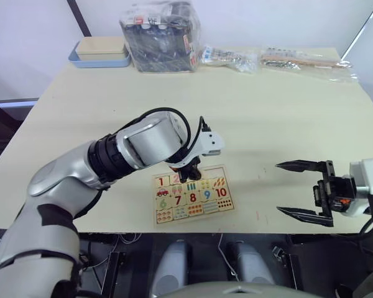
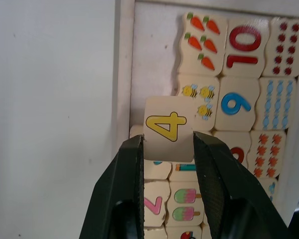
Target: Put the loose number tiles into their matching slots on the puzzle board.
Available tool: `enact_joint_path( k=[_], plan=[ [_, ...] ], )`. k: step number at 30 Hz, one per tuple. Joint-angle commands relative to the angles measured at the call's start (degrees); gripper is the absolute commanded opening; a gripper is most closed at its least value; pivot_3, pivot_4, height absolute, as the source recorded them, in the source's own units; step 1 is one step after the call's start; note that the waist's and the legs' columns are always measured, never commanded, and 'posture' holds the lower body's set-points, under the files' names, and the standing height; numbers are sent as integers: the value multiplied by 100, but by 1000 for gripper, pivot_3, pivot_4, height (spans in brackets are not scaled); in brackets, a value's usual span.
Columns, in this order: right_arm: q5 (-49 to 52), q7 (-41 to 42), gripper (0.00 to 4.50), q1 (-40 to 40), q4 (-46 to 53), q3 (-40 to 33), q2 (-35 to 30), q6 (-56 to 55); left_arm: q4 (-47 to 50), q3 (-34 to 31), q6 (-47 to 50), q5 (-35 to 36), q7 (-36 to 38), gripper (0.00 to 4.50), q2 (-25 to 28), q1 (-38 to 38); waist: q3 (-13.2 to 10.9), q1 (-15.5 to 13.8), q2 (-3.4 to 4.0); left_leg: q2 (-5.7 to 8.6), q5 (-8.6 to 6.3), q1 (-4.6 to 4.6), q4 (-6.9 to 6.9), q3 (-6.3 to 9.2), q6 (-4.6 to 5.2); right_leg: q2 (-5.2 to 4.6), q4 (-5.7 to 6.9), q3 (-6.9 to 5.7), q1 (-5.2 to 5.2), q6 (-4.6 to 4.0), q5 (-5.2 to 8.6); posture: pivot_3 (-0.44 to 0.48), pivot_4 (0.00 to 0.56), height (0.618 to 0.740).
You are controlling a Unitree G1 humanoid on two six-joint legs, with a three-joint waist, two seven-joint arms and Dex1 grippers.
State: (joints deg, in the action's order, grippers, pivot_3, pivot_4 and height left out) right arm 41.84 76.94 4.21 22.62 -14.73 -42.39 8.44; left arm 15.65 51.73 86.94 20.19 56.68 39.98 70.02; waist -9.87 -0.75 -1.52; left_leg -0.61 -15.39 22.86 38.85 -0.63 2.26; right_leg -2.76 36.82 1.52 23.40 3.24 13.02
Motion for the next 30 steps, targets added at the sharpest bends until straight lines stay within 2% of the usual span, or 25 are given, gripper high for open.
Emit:
enact_joint_path(
  k=[1,16,30],
  plan=[
    [110,-63,4500,95,242,-271,-62,-78,265,-412,93,102,-285,955,-54,-74,0,-3,0,-1,0,0,0,1,0,-1,0,0,0,0,0,0,150,740],
    [52,-97,4500,114,166,-208,-32,-134,158,-437,-80,210,-842,955,-206,-303,0,-3,0,2,0,0,3,2,0,-1,2,-1,-1,0,0,0,150,740],
    [36,-117,4500,219,192,-215,-10,-189,43,-372,-231,183,-1043,955,-314,-401,0,-3,0,3,0,0,6,1,0,-1,3,0,-1,0,-1,0,150,740]
  ],
)
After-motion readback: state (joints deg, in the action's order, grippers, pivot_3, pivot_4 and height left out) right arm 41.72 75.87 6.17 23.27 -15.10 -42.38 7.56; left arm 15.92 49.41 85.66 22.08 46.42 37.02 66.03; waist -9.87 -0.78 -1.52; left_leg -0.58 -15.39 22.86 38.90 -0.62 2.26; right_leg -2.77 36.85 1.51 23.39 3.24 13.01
